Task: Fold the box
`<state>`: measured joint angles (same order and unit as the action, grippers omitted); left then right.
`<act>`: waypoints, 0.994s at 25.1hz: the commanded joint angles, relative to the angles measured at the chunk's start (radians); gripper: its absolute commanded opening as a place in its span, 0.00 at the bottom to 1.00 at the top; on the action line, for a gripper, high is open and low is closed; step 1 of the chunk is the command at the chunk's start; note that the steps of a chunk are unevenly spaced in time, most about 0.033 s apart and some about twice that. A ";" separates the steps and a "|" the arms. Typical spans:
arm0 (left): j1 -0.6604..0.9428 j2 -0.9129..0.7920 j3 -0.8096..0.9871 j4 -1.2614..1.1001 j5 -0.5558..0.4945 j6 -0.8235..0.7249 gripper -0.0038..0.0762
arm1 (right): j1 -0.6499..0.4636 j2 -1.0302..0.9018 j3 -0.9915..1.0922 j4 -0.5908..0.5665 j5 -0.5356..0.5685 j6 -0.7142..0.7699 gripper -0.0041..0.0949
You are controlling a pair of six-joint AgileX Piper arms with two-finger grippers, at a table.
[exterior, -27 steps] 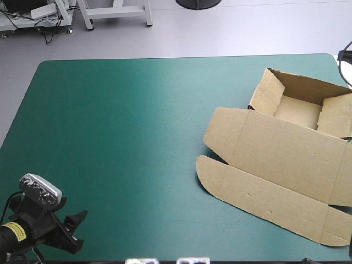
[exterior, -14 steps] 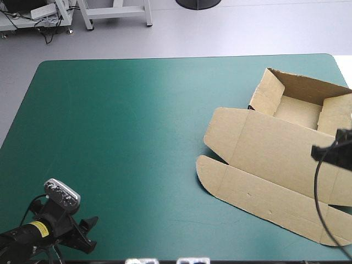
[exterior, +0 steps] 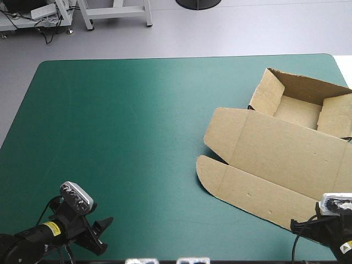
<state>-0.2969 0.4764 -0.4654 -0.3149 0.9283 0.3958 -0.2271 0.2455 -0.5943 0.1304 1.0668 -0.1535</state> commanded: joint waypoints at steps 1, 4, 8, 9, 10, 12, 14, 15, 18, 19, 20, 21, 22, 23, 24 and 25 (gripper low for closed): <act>-0.004 0.011 -0.026 -0.032 -0.052 0.004 0.57 | 0.003 0.011 0.030 0.003 -0.074 -0.001 0.04; -0.004 0.011 -0.026 -0.032 -0.050 0.004 0.57 | 0.003 0.011 0.084 0.024 -0.079 -0.009 0.04; -0.004 0.011 -0.026 -0.035 -0.050 0.004 0.57 | 0.003 0.011 0.084 0.024 -0.079 -0.009 0.04; -0.004 0.011 -0.026 -0.035 -0.050 0.004 0.57 | 0.003 0.011 0.084 0.024 -0.079 -0.009 0.04; -0.004 0.011 -0.026 -0.035 -0.050 0.004 0.57 | 0.003 0.011 0.084 0.024 -0.079 -0.009 0.04; -0.004 0.011 -0.026 -0.035 -0.050 0.004 0.57 | 0.003 0.011 0.084 0.024 -0.079 -0.009 0.04; -0.004 0.011 -0.026 -0.035 -0.050 0.004 0.57 | 0.003 0.011 0.084 0.024 -0.079 -0.009 0.04; -0.004 0.011 -0.026 -0.035 -0.050 0.004 0.57 | 0.003 0.011 0.084 0.024 -0.079 -0.009 0.04; -0.004 0.011 -0.026 -0.035 -0.050 0.004 0.57 | 0.003 0.011 0.084 0.024 -0.079 -0.009 0.04; -0.004 0.011 -0.026 -0.035 -0.050 0.004 0.57 | 0.003 0.011 0.084 0.026 -0.079 -0.009 0.04; -0.004 0.011 -0.026 -0.035 -0.050 0.004 0.57 | 0.003 0.011 0.084 0.026 -0.079 -0.009 0.04; -0.004 0.011 -0.026 -0.035 -0.050 0.004 0.57 | 0.003 0.011 0.084 0.026 -0.079 -0.009 0.04; -0.004 0.011 -0.026 -0.035 -0.050 0.004 0.57 | 0.003 0.011 0.084 0.026 -0.079 -0.009 0.04; -0.004 0.011 -0.026 -0.035 -0.050 0.004 0.57 | 0.003 0.011 0.084 0.026 -0.079 -0.009 0.03; -0.004 0.011 -0.026 -0.035 -0.050 0.004 0.57 | 0.003 0.011 0.084 0.026 -0.079 -0.009 0.03; -0.004 0.011 -0.026 -0.035 -0.050 0.004 0.57 | 0.003 0.011 0.084 0.026 -0.075 -0.009 0.02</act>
<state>-0.2969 0.4764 -0.4647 -0.3183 0.9270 0.4039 -0.2271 0.2455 -0.4854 0.1453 1.0511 -0.1535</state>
